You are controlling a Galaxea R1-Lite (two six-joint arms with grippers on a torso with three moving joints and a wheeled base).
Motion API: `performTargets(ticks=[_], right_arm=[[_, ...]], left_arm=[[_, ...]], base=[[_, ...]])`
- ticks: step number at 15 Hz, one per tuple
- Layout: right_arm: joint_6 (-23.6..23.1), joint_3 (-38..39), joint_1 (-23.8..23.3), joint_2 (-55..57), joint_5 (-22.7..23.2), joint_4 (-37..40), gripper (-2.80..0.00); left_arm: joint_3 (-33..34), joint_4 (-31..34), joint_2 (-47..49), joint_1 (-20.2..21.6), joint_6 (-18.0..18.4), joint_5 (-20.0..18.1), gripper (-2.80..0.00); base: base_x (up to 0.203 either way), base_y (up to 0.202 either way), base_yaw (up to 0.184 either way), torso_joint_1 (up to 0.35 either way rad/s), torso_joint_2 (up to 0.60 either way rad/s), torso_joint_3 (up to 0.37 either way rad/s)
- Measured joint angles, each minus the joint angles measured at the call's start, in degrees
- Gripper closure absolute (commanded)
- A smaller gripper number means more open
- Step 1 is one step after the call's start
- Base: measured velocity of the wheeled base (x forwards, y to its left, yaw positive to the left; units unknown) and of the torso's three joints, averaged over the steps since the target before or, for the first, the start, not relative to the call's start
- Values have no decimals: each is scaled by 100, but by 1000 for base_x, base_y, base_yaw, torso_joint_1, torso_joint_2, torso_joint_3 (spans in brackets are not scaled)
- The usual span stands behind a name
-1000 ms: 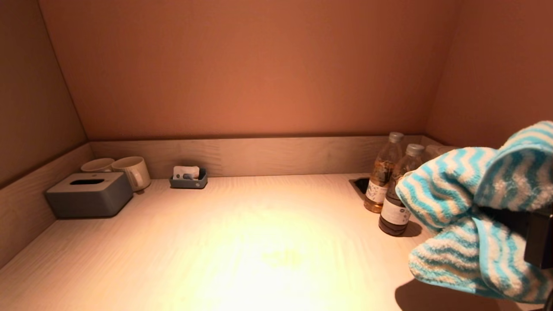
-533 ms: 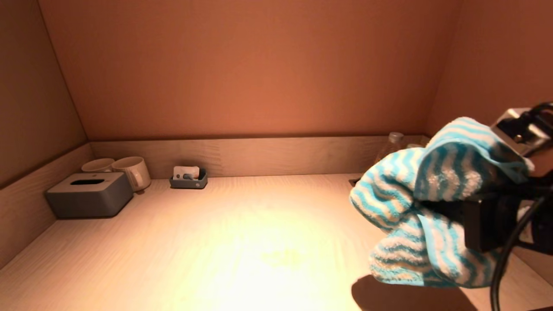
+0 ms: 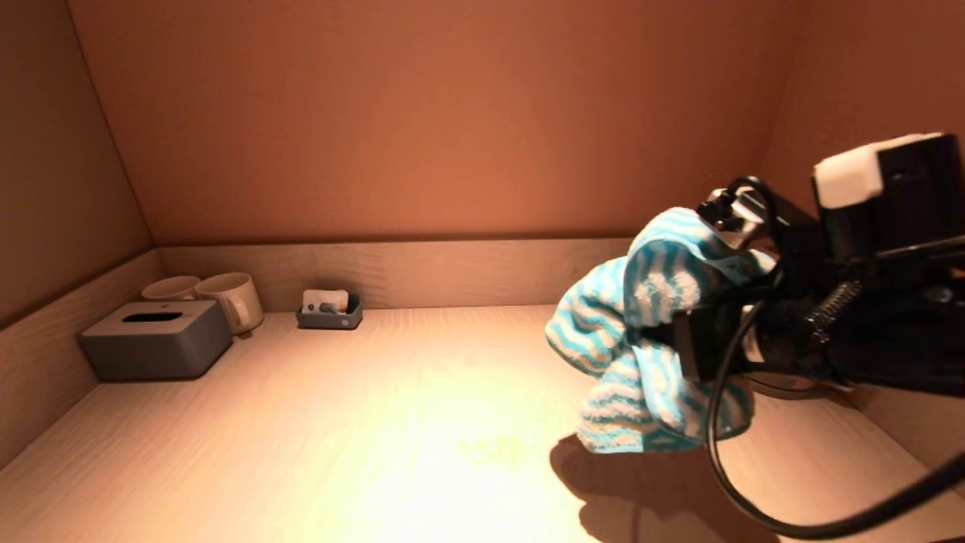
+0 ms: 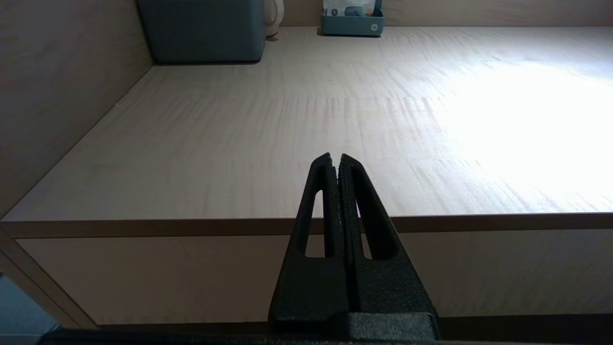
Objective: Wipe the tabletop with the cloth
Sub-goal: Sweep the stains on the table
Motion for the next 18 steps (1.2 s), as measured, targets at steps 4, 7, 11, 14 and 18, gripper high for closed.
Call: performTargets(ticks=[4,7,11,14,18], right_arm=[[-11,-646,216,887,-35,-261,0],[4,-883,322,1334,-33,-296,0],[6,-1046,572,1799,-48,-299,0],[-14,-1155,926,2156,-214,-300,0],[-7,-1608,1369,2813,-495,-272,0]], left_arm=[[0,0,0,0,1,-1,0],[0,-2,0,0,3,-5,0],[0,-2,0,2,0,-2,0],[0,-2,0,0,-2,-2,0],[0,0,0,0,0,0,0]], base=[[0,0,0,0,0,0],[0,0,0,0,0,0],[0,0,0,0,0,0],[0,0,0,0,0,0],[0,0,0,0,0,0]])
